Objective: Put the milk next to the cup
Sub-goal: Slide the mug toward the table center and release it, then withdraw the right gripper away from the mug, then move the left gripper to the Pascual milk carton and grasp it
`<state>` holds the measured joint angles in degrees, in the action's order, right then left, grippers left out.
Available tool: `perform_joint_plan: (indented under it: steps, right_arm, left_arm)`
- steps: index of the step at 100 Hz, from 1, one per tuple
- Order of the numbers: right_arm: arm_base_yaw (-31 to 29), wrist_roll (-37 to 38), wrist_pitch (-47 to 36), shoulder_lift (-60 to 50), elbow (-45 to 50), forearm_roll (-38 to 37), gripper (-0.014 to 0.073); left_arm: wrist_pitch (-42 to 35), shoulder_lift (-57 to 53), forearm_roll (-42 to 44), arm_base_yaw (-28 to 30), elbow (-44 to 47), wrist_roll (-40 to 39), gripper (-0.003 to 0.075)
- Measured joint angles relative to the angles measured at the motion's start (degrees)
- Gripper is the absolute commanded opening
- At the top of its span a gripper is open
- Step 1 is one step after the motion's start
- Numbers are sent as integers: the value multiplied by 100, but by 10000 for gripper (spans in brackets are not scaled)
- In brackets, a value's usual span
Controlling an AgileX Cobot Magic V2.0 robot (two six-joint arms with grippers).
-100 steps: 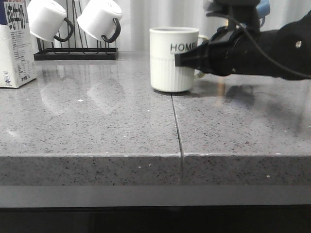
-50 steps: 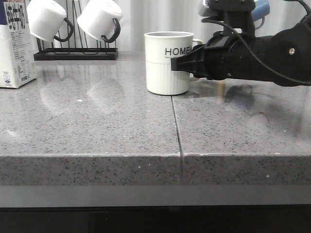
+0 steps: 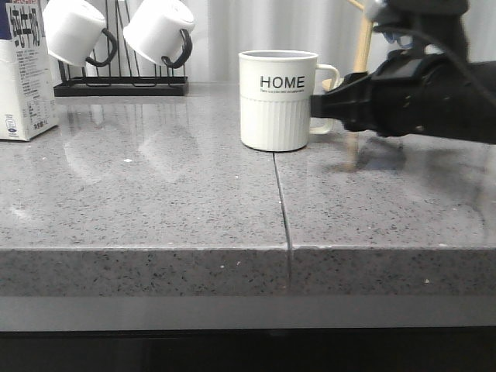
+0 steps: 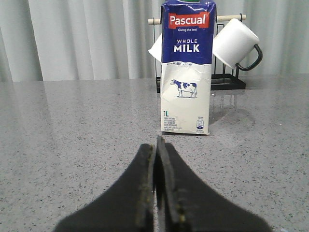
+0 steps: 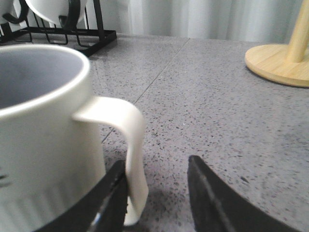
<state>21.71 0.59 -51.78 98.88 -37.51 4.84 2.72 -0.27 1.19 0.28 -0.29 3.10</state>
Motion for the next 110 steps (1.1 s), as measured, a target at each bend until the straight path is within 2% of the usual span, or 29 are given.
perform_joint_plan:
  steps: [15, 29, 58, 100, 110]
  right_arm:
    - [0, 0, 198, -919, 549, 0, 83]
    - [0, 0, 1053, -2050, 924, 0, -71]
    - [0, 0, 3869, -4652, 1118, 0, -64]
    - [0, -10, 6699, -7377, 1129, 0, -64]
    - [-2, -10, 7151, -7925, 1207, 0, -64]
  left_arm:
    - [0, 0, 0, 0, 0, 0, -20]
    - [0, 0, 0, 0, 0, 0, -20]
    - [0, 0, 0, 0, 0, 0, -20]
    - [0, 0, 0, 0, 0, 0, -20]
    - [0, 0, 0, 0, 0, 0, -20]
